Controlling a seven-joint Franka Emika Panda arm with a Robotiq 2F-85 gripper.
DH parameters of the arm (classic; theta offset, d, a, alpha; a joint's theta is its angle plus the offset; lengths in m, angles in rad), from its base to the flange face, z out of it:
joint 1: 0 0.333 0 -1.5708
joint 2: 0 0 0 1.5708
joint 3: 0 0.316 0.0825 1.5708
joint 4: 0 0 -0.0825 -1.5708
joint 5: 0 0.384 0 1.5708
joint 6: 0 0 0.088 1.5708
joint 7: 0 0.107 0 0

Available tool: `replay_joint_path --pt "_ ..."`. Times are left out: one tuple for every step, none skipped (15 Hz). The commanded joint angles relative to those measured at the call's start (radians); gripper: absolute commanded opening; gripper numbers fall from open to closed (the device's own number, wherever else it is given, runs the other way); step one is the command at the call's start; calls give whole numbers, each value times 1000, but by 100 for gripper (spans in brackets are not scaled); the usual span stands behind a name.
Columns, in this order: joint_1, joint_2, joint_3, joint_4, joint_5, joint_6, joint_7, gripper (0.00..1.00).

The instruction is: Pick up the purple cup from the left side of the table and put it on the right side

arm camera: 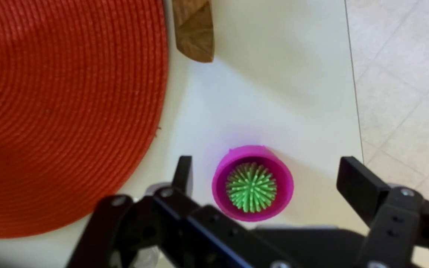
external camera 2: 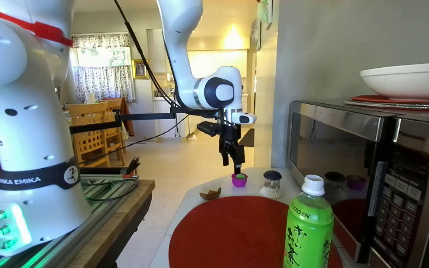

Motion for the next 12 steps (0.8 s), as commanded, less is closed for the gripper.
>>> replay_joint_path --pt "42 47 -47 33 -32 26 27 100" --pt "49 55 -55 37 -30 32 25 100" --pt "55 66 -62 42 -26 45 23 100" --pt "61 75 -70 46 -24 54 22 100" --pt "65 84 -76 48 -20 65 18 100" --pt "69 91 -81 53 -17 69 14 100" --pt "75 99 -89 55 -15 79 12 100" --pt "80 104 -95 57 -12 85 10 100" --pt "83 109 -100 58 -10 92 7 100" --pt "87 113 -104 59 -8 94 5 100" --pt "89 116 -107 61 -6 95 3 100" --pt "95 117 -114 61 -9 98 4 79"
